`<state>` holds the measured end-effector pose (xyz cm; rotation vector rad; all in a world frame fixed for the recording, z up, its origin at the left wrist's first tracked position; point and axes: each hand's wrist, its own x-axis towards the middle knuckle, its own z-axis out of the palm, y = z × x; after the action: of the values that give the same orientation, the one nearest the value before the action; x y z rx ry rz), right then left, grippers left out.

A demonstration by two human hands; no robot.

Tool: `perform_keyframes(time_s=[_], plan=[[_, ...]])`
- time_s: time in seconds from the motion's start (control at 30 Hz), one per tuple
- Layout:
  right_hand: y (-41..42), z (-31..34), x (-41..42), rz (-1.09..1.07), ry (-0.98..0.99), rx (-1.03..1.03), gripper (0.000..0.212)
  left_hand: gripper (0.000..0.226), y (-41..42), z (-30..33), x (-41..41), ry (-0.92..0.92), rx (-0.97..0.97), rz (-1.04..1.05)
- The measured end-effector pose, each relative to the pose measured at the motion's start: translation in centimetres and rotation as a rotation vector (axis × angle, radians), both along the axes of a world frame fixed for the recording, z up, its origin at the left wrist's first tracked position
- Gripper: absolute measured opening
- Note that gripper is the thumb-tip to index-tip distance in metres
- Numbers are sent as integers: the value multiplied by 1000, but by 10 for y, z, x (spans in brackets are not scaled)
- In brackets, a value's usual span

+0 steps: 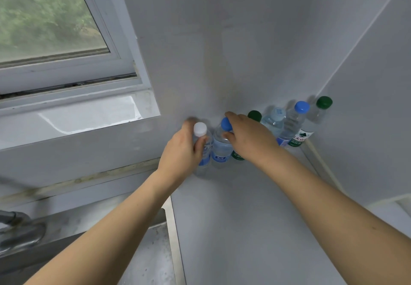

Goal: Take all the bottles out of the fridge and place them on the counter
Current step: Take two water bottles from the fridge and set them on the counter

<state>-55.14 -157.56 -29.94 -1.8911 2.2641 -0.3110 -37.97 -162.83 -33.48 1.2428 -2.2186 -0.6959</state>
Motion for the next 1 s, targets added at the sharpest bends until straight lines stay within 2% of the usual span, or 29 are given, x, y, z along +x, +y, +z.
perform_keyframes(time_s=[0.07,0.17,0.27,0.47,0.67,1.0], plan=[[9,0,3,-24,-38,-23,56,29,-1,0,1,-16,9,-14],[30,3,5,-77,-124,-58,62,39,-1,5,1,-48,29,-36],[60,11,-1,-140,-142,-82,58,51,7,19,1,-27,-8,-53],[143,40,-22,-268,-121,-152,50,52,46,61,-18,-116,-243,-175],[256,77,-39,-444,-62,-202,57,53,133,103,-72,-131,-351,-422],[456,105,-58,-792,-23,-238,59,58,297,128,-156,-154,-400,-772]])
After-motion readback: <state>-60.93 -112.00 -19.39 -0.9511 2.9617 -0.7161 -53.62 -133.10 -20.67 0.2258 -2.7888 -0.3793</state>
